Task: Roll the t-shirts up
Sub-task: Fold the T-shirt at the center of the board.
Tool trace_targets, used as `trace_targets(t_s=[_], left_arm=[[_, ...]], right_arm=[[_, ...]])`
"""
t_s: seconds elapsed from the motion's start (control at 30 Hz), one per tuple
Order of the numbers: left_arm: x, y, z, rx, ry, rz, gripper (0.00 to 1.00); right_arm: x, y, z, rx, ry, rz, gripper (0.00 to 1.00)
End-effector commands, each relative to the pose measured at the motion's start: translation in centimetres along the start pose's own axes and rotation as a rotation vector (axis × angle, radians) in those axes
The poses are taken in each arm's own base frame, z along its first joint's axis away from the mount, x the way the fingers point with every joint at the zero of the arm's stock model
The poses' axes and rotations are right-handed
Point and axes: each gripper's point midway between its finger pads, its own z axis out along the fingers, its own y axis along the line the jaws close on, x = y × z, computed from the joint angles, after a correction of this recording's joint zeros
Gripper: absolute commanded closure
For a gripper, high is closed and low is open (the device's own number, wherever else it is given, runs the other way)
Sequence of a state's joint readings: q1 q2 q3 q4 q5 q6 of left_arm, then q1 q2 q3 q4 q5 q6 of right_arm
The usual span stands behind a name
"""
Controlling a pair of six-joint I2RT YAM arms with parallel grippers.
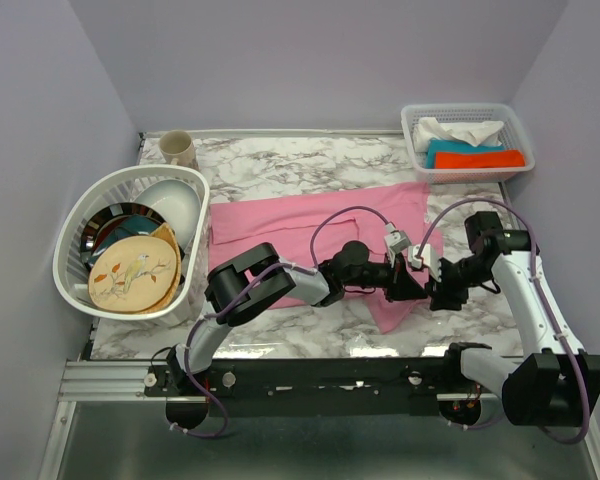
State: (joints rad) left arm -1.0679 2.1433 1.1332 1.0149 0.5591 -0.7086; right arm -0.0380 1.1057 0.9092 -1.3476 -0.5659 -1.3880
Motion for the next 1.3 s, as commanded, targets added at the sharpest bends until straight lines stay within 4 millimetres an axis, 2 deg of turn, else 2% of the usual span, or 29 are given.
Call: trace_targets(t_s=[0.0, 0.37, 0.47, 0.5, 0.53, 0.6, 0.63, 0.67, 0.77, 0.8, 0.87, 0.9, 0.97, 1.0, 1.03, 1.07, 1.1, 1.17, 1.2, 1.27], left_arm=[[-1.0, -0.8, 0.0, 0.031, -0.018, 0.018, 1.00], [-0.6, -0.6, 0.0, 0.023, -0.002, 0.039, 1.00], [-0.5, -0.8, -0.1, 0.021, 0.001, 0.044, 1.00], [-0.5, -0.8, -0.1, 0.019, 0.004, 0.043, 0.99], [-0.5, -0.8, -0.2, 0.017, 0.006, 0.043, 0.86], [-0.6, -1.1, -0.5, 0.012, 0.018, 0.047, 0.71], [-1.0, -1.0, -0.9, 0.000, 0.019, 0.050, 0.59], [-1.1, -1.2, -1.3, -0.003, 0.028, 0.054, 0.55], [-1.7, -1.8, -4.1, -0.020, 0.091, 0.109, 0.46], [-1.8, -2.4, -5.7, -0.045, 0.131, 0.111, 0.45], [-2.3, -1.9, -8.0, -0.082, 0.180, 0.220, 0.42], [-2.4, -2.5, -9.9, -0.122, 0.232, 0.223, 0.41], [-2.7, -2.2, -12.4, -0.164, 0.291, 0.326, 0.38], [-2.7, -2.4, -15.1, -0.214, 0.354, 0.322, 0.38], [-2.6, -2.5, -16.5, -0.242, 0.393, 0.332, 0.37], [-2.6, -2.2, -18.2, -0.257, 0.445, 0.441, 0.37], [-1.6, -2.8, -21.3, -0.299, 0.529, 0.421, 0.37], [-1.0, -2.7, -24.9, -0.366, 0.619, 0.468, 0.37], [0.2, -3.6, -27.9, -0.369, 0.706, 0.506, 0.37], [0.9, -3.2, -31.6, -0.441, 0.798, 0.555, 0.38]], right_arm=[[0.4, 2.7, -0.1, -0.080, 0.020, 0.047, 0.55], [0.1, 1.7, -0.3, -0.037, 0.019, 0.071, 0.71], [0.0, 1.1, -0.3, -0.008, 0.014, 0.079, 0.82], [0.1, 1.0, -0.3, -0.002, 0.016, 0.082, 0.89], [0.1, 0.9, -0.3, 0.012, 0.016, 0.077, 0.92], [0.5, 0.8, -0.2, 0.022, 0.031, 0.068, 0.97], [0.6, 0.8, -0.2, 0.033, 0.033, 0.062, 0.98], [0.7, 0.8, -0.2, 0.040, 0.039, 0.051, 0.99], [0.6, 0.6, -0.2, 0.054, 0.030, 0.040, 0.99], [0.5, 0.5, -0.2, 0.062, 0.022, 0.040, 0.99], [0.2, 0.1, -0.2, 0.075, 0.007, 0.048, 0.99], [0.1, 0.1, -0.1, 0.080, 0.003, 0.052, 0.99], [0.0, -0.4, 0.0, 0.100, -0.011, 0.068, 0.99], [-0.1, -0.4, 0.0, 0.113, -0.018, 0.070, 0.99], [-0.4, -0.8, -0.1, 0.130, -0.028, 0.070, 0.99], [-0.5, -0.7, -0.1, 0.137, -0.038, 0.086, 0.99], [-0.7, -0.8, -0.3, 0.150, -0.046, 0.089, 0.99], [-0.7, -0.5, -0.2, 0.158, -0.051, 0.110, 0.99], [-0.7, -0.5, -0.3, 0.165, -0.051, 0.119, 0.99], [-0.5, -0.4, -0.3, 0.184, -0.050, 0.153, 0.99]])
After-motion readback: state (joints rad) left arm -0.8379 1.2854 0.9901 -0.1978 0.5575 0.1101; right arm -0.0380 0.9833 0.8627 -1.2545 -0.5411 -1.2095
